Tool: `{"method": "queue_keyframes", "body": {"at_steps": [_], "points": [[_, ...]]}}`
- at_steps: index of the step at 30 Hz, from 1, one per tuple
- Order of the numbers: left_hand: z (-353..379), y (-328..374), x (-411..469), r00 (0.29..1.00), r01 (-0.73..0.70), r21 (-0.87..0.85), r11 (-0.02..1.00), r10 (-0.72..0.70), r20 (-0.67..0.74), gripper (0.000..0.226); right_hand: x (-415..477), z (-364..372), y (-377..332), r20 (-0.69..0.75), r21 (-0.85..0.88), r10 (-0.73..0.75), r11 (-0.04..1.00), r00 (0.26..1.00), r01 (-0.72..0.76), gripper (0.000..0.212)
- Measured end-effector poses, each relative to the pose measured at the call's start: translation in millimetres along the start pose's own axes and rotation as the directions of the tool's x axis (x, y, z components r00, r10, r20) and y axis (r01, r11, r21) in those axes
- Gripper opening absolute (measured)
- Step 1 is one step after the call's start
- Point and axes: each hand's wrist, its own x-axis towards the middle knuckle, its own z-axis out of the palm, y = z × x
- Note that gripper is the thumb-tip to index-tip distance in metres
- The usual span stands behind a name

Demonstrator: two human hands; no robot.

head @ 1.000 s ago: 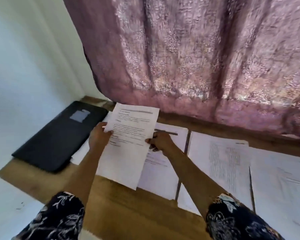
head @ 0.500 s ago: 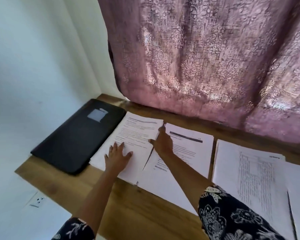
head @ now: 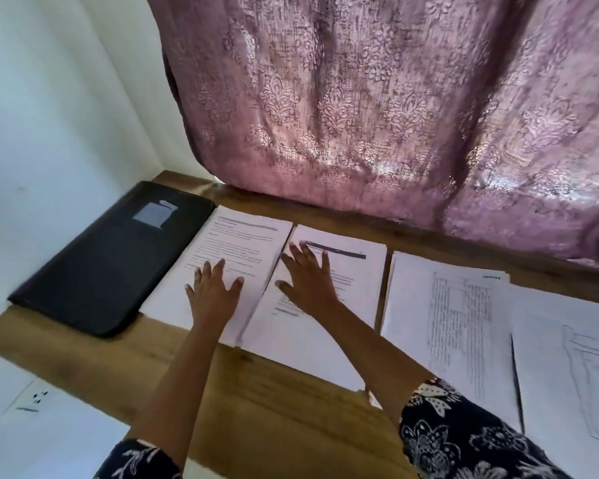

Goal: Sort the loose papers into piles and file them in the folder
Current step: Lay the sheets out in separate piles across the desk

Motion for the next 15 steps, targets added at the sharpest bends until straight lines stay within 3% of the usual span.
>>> {"method": "queue_keyframes", "body": {"at_steps": [2, 5, 9, 12, 15], "points": [[15, 37, -26, 0.995, -0.094, -0.068, 0.993, 0.092, -0.034, 0.056, -44, -15, 32, -0.115, 0.075, 0.092, 0.994, 0.989, -0.083, 0.053], [56, 99, -79, 0.949, -0.312, -0.171, 0.935, 0.314, -0.016, 0.049, -129, -32, 99, -0.128, 0.117, 0.361, 0.930, 0.924, -0.347, 0.044], [116, 189, -157, 0.833, -0.512, -0.218, 0.831, 0.542, 0.109, 0.047, -244, -54, 193, -0.227, 0.136, 0.679, 0.732, 0.699, -0.667, 0.037], [151, 246, -204, 0.700, -0.651, -0.226, 0.724, 0.689, 0.189, 0.045, -307, -80, 242, -0.323, 0.095, 0.778, 0.593, 0.539, -0.799, 0.037], [179, 288, -240, 0.586, -0.740, -0.232, 0.632, 0.774, 0.239, 0.042, -350, -99, 280, -0.370, 0.063, 0.827, 0.478, 0.424, -0.876, 0.040]]}}
